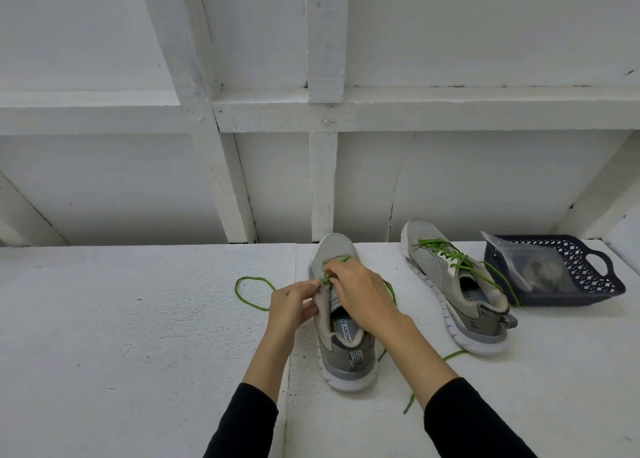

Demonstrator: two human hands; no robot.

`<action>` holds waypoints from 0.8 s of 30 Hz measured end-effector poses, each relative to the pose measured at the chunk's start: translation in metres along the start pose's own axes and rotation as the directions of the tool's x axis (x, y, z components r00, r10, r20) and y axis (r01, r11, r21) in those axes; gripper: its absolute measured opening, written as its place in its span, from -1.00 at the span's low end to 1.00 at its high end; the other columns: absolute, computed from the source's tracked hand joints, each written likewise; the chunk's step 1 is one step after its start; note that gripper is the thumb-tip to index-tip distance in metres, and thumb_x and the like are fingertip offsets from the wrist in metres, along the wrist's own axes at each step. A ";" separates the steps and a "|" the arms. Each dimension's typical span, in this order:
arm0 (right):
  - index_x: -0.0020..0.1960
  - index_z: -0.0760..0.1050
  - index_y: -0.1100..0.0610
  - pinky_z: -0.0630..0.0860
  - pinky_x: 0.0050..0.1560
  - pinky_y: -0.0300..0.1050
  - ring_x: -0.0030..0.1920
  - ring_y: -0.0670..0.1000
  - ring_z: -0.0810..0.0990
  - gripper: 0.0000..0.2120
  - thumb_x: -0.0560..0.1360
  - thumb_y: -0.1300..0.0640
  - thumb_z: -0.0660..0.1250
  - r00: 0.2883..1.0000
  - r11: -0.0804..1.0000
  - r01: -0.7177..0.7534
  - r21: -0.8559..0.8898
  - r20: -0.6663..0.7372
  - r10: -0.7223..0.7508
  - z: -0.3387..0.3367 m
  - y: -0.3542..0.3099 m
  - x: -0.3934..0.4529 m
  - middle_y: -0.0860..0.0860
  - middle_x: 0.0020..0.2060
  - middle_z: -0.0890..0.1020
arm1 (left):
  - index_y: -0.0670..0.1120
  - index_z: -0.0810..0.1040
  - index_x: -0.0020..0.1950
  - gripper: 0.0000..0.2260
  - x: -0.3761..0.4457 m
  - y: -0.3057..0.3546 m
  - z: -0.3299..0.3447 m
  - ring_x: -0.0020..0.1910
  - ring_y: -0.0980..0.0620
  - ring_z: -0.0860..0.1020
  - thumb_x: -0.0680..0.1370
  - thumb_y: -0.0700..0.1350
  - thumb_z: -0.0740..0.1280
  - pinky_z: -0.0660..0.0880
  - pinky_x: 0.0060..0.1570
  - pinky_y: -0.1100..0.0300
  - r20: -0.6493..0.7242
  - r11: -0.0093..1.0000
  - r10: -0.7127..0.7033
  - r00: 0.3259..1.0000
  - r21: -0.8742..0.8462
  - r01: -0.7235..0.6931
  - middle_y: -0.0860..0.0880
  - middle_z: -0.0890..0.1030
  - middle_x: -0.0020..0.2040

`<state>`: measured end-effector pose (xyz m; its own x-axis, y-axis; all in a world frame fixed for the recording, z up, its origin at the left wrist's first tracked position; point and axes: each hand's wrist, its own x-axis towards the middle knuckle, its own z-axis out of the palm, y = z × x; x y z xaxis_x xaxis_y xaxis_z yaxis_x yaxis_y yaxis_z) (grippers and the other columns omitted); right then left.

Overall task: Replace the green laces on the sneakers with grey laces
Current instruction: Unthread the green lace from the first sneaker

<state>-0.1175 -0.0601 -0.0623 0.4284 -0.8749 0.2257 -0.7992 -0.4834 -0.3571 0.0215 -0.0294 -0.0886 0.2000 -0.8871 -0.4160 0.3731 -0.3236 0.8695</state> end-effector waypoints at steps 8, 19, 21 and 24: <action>0.18 0.53 0.14 0.40 -0.08 -0.24 0.15 -0.04 0.39 -0.80 0.61 0.18 0.21 0.999 1.000 0.010 0.006 0.050 -0.010 0.011 0.010 0.001 0.01 0.11 0.50 | -0.24 0.66 0.04 -0.88 -0.006 0.000 0.003 -0.21 0.10 0.68 0.53 -0.25 0.38 0.63 -0.10 0.24 0.003 1.000 0.018 1.000 -0.017 -0.018 -0.13 0.70 -0.08; -0.09 0.47 0.13 0.48 -0.44 -0.25 -0.37 -0.05 0.50 -0.88 0.61 0.25 0.23 0.550 0.167 -0.306 0.937 0.031 0.834 0.003 0.018 -0.015 0.03 -0.11 0.53 | -0.22 0.65 0.05 -0.87 -0.009 -0.002 0.005 -0.19 0.11 0.66 0.54 -0.21 0.39 0.61 -0.11 0.27 -0.012 1.000 -0.022 1.000 -0.007 0.022 -0.08 0.68 -0.09; -0.07 0.48 0.08 0.50 -0.42 -0.23 -0.36 -0.02 0.52 -0.87 0.60 0.25 0.23 0.554 0.204 -0.311 0.928 0.003 0.833 0.003 0.019 -0.015 0.02 -0.07 0.55 | -0.24 0.65 0.06 -0.84 -0.006 -0.003 0.006 -0.20 0.11 0.66 0.53 -0.20 0.40 0.62 -0.09 0.27 -0.008 0.999 -0.031 0.999 -0.031 0.031 -0.07 0.69 -0.10; 0.01 0.49 0.00 0.57 -0.25 0.01 -0.26 0.14 0.55 -0.81 0.58 0.27 0.22 0.591 0.426 -0.218 0.878 -0.228 0.774 -0.005 0.015 -0.012 -0.02 -0.03 0.58 | -0.25 0.65 0.09 -0.79 -0.003 -0.006 0.005 -0.14 0.09 0.67 0.52 -0.17 0.41 0.61 0.01 0.22 0.005 0.999 -0.039 0.999 -0.032 0.039 -0.08 0.70 -0.05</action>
<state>-0.1367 -0.0567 -0.0655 -0.4614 -0.8849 0.0643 -0.0637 -0.0393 -0.9972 0.0145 -0.0264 -0.0916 0.1808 -0.8753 -0.4485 0.4092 -0.3478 0.8436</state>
